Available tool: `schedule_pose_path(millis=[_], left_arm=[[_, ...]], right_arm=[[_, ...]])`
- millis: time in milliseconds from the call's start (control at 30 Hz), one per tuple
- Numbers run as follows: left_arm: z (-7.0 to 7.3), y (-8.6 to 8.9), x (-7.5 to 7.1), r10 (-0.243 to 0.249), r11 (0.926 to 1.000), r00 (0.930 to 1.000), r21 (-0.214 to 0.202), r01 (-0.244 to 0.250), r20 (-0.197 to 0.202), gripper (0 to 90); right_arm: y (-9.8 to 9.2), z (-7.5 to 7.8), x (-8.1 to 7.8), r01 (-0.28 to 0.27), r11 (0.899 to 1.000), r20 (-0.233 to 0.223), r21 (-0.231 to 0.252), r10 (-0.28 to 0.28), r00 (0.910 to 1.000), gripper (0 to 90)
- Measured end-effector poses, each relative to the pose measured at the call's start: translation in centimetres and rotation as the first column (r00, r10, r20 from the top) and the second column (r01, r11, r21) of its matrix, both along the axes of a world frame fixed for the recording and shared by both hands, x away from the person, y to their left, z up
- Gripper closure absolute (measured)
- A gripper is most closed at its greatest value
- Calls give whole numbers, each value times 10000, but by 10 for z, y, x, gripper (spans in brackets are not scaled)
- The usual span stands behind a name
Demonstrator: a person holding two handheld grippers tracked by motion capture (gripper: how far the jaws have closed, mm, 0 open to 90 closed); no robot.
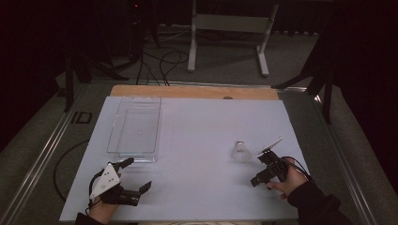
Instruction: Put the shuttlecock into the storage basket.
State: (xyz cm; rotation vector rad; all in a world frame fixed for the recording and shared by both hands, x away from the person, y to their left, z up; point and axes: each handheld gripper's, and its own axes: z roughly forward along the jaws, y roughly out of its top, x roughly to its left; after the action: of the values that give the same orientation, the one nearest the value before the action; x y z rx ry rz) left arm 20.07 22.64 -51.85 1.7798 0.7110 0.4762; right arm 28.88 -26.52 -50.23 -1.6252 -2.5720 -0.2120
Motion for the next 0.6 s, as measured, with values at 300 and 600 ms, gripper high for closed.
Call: schedule_pose_path(millis=[300,600], left_arm=[[0,0,0,-20,10000,10000,-8,20,-4,2],[0,-1,0,-43,10000,10000,1,43,-4,2]], right_arm=[[1,-2,17,78,9999,-141,-68,-78,9999,142],[3,2,32,27,10000,-46,-71,-27,10000,188]])
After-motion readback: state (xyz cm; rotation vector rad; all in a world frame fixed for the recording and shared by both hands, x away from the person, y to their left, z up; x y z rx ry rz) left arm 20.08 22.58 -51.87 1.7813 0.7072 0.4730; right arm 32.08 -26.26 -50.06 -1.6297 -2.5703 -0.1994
